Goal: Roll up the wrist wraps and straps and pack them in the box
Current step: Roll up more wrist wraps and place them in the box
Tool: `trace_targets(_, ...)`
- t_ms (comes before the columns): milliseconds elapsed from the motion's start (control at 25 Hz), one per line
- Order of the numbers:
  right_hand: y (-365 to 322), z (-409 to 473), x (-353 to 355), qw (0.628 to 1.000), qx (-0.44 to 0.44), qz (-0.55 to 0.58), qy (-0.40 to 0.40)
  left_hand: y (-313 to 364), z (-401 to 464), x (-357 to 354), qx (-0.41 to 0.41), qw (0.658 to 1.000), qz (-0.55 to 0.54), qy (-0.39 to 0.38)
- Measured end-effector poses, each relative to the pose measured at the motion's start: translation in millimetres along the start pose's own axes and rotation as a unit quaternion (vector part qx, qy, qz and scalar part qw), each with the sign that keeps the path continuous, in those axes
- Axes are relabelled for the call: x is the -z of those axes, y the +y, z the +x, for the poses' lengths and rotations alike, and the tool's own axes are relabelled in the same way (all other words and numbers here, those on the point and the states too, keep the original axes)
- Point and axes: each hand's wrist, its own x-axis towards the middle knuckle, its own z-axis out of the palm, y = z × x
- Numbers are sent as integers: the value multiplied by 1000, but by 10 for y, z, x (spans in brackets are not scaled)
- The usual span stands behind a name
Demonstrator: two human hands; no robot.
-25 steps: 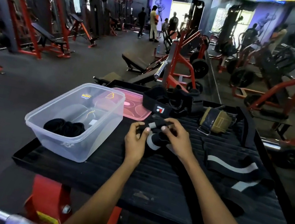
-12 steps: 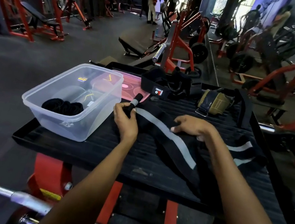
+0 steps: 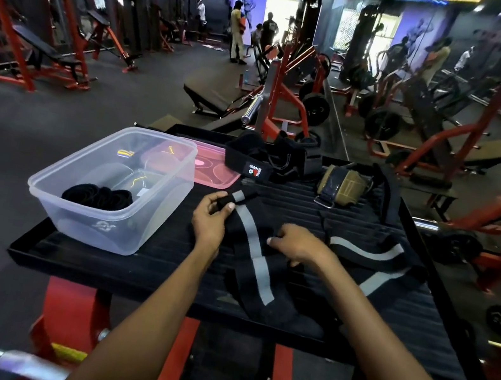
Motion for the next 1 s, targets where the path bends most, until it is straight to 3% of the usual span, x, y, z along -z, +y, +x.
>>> trace_targets(80,2,152,21,985,49,105,127,-1,-30,-4,10,999,-9,-33)
trace_targets(200,-72,375,-4,934,118,294,163,-1,-60,-17,-16,997,2,-81)
trace_targets(440,-7,676,-112,922,157,327,138,-70,-29,-10,-42,991,55,-118)
trace_targets(640,154,764,-196,895,182,379,150,-106,48,-68,5,994,38,-99)
trace_targets(800,198,939,-121,899,157,372,171,-85,263,-184,40,991,35,-119)
trace_targets(1000,202,1130,-105,903,160,346,195,-132,434,-279,23,983,86,-160)
